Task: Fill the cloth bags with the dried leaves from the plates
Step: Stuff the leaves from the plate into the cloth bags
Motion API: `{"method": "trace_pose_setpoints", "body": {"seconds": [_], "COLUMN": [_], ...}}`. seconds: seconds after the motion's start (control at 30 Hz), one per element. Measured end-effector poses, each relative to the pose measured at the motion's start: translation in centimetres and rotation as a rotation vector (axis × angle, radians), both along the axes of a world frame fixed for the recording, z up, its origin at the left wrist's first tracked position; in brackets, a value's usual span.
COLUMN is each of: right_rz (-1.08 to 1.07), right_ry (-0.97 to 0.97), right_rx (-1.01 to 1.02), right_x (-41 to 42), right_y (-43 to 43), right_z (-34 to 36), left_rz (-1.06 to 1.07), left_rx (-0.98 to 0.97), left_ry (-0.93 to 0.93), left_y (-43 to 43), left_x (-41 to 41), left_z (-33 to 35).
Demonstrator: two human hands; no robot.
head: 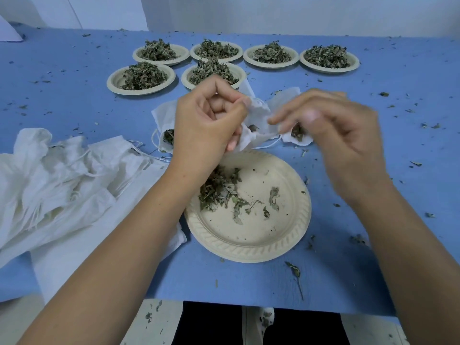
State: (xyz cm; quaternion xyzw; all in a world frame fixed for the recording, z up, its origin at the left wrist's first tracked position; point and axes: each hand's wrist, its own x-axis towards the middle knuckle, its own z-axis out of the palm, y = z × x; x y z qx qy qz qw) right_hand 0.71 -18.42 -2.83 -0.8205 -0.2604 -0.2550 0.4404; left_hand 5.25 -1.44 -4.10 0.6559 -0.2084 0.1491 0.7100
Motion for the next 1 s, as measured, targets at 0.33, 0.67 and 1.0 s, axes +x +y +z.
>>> {"method": "trace_pose_setpoints", "body": {"seconds": [0.33, 0.67, 1.0], "right_rz": [0.355, 0.389, 0.29], "right_ry": [0.643, 0.497, 0.463], "right_rx": [-0.421, -0.595, -0.543], "right_x": [-0.3, -0.2, -0.1], "right_y": [1.6, 2.8, 2.2], "right_z": [-1.3, -2.0, -1.6], "left_rz": [0.032, 0.025, 0.031], "left_rx": [-0.042, -0.035, -0.025], "left_ry": [0.054, 0.042, 0.037], "left_y": [-0.1, 0.0, 0.0], "left_x": [0.2, 0.2, 0.2], "left_z": [0.1, 0.0, 0.1]}}
